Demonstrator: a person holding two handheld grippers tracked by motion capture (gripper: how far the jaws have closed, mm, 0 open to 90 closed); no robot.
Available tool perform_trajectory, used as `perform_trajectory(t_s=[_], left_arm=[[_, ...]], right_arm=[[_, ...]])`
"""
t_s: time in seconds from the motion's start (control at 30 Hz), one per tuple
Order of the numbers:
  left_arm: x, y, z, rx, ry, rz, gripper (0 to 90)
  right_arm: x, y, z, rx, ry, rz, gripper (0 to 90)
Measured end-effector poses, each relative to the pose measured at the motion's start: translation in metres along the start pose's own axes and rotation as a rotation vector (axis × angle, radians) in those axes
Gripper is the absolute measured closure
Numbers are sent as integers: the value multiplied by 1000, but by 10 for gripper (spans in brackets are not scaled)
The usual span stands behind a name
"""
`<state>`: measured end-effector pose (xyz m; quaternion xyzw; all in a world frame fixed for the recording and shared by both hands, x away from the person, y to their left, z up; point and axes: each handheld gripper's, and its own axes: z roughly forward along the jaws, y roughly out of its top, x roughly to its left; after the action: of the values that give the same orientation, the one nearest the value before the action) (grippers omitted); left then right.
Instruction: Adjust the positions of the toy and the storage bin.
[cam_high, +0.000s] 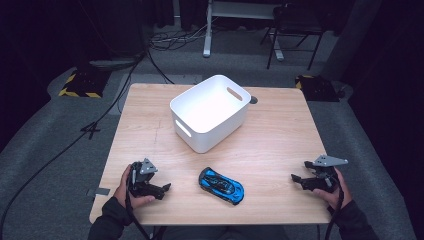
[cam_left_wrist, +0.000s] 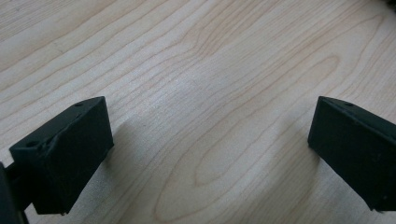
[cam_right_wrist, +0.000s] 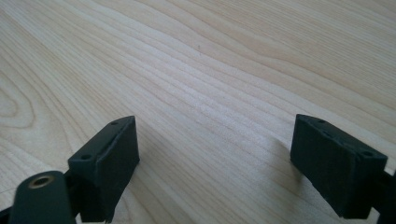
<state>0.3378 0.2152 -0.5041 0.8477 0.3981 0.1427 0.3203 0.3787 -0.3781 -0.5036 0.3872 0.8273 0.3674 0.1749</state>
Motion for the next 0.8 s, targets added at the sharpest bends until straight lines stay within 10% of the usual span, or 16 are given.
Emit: perform_trajectory(t_s=[0.4,0.8], left_arm=[[0,0,0,1,2,-1,6],[0,0,-1,4,0,-1,6]], right_arm=[[9,4,3,1,58,-82,149],[62,18,20,2,201,-193,153]])
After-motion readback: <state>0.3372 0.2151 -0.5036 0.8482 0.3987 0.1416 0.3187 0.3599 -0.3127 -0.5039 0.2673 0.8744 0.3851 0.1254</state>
